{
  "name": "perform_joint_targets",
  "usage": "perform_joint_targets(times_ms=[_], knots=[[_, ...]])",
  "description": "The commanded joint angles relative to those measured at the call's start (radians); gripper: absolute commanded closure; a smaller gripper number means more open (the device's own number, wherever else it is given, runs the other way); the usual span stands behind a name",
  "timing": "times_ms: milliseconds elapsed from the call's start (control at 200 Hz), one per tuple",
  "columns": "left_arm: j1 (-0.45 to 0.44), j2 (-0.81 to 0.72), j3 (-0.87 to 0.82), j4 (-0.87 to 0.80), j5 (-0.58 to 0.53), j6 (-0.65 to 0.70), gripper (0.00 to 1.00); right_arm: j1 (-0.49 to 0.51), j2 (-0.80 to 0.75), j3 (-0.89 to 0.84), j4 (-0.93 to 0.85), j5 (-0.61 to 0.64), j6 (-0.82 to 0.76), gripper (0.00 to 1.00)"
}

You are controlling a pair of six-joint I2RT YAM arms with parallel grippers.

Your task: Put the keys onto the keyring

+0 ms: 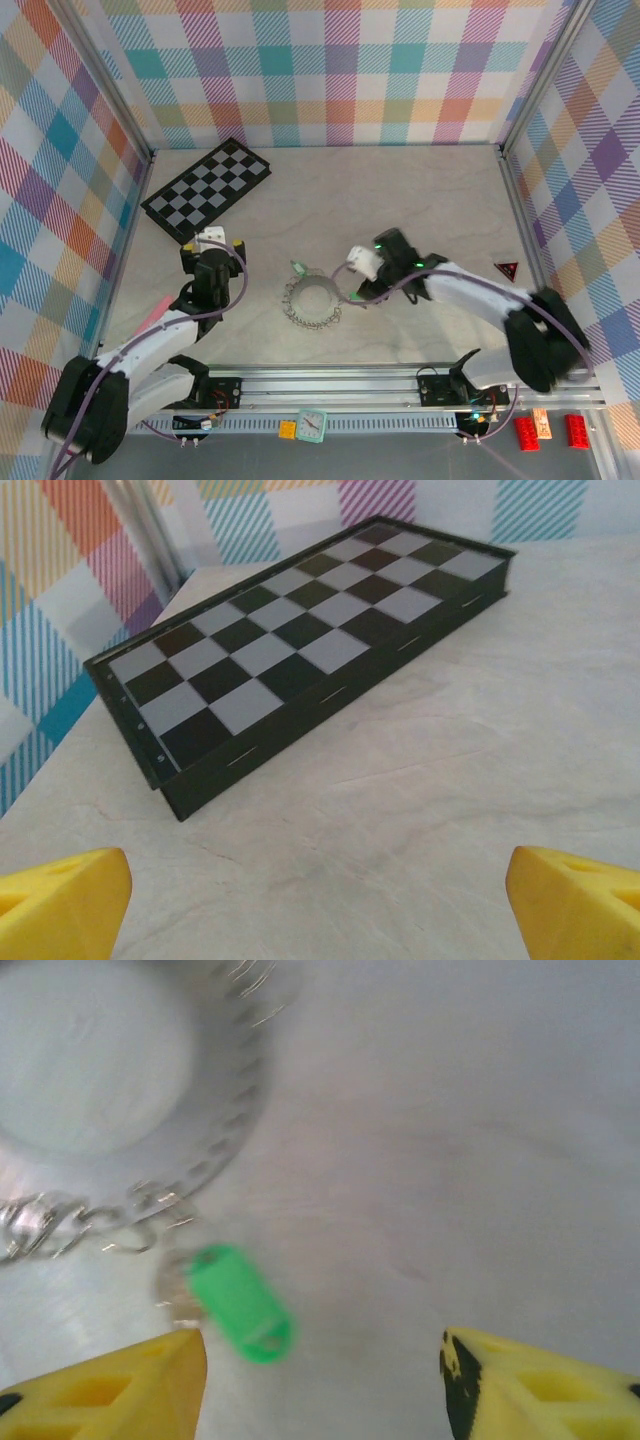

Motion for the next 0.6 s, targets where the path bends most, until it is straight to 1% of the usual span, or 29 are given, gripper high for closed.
perform_joint_targets(times_ms=[0, 90, 145, 180, 220, 275, 325, 385, 415, 440, 480, 510, 545, 565, 595], knots=[[0.056, 0.087, -0.021, 0.177, 0.044, 0.023, 0.05, -0.116, -0.145, -0.115, 0.309, -0.022, 0.183, 0.33], [0.103, 0.173, -0.026, 0.249, 0.098, 0.014, 0.05, -0.205, -0.176, -0.195, 0.449, 0.103, 0.224, 0.32], [0.132, 0.223, -0.036, 0.323, 0.132, 0.010, 0.06, -0.264, -0.159, -0.253, 0.571, 0.166, 0.241, 0.32], [0.141, 0.233, -0.027, 0.319, 0.156, 0.015, 0.06, -0.301, -0.133, -0.288, 0.657, 0.185, 0.251, 0.32], [0.163, 0.248, -0.029, 0.355, 0.200, 0.016, 0.06, -0.346, -0.096, -0.322, 0.755, 0.168, 0.281, 0.32], [0.202, 0.274, -0.031, 0.397, 0.271, 0.003, 0.07, -0.396, -0.040, -0.357, 0.886, 0.114, 0.321, 0.32], [0.239, 0.290, -0.018, 0.395, 0.341, -0.007, 0.07, -0.411, 0.019, -0.383, 1.006, 0.087, 0.309, 0.33], [0.279, 0.328, -0.029, 0.474, 0.409, -0.027, 0.07, -0.425, 0.107, -0.394, 1.122, 0.092, 0.303, 0.33], [0.301, 0.361, -0.039, 0.531, 0.452, -0.046, 0.07, -0.437, 0.138, -0.384, 1.149, 0.104, 0.321, 0.33], [0.314, 0.398, -0.050, 0.591, 0.483, -0.052, 0.07, -0.453, 0.133, -0.374, 1.118, 0.106, 0.343, 0.33], [0.321, 0.457, -0.065, 0.665, 0.518, -0.051, 0.08, -0.504, 0.116, -0.371, 1.081, 0.028, 0.370, 0.34], [0.321, 0.520, -0.078, 0.749, 0.541, -0.041, 0.08, -0.535, 0.131, -0.385, 1.117, -0.025, 0.376, 0.35], [0.322, 0.580, -0.088, 0.859, 0.566, -0.023, 0.07, -0.556, 0.175, -0.400, 1.188, -0.050, 0.422, 0.34], [0.324, 0.571, -0.088, 0.840, 0.585, -0.022, 0.07, -0.564, 0.209, -0.403, 1.224, -0.060, 0.426, 0.34], [0.327, 0.525, -0.070, 0.729, 0.592, -0.023, 0.07, -0.571, 0.256, -0.394, 1.280, -0.075, 0.436, 0.34]])
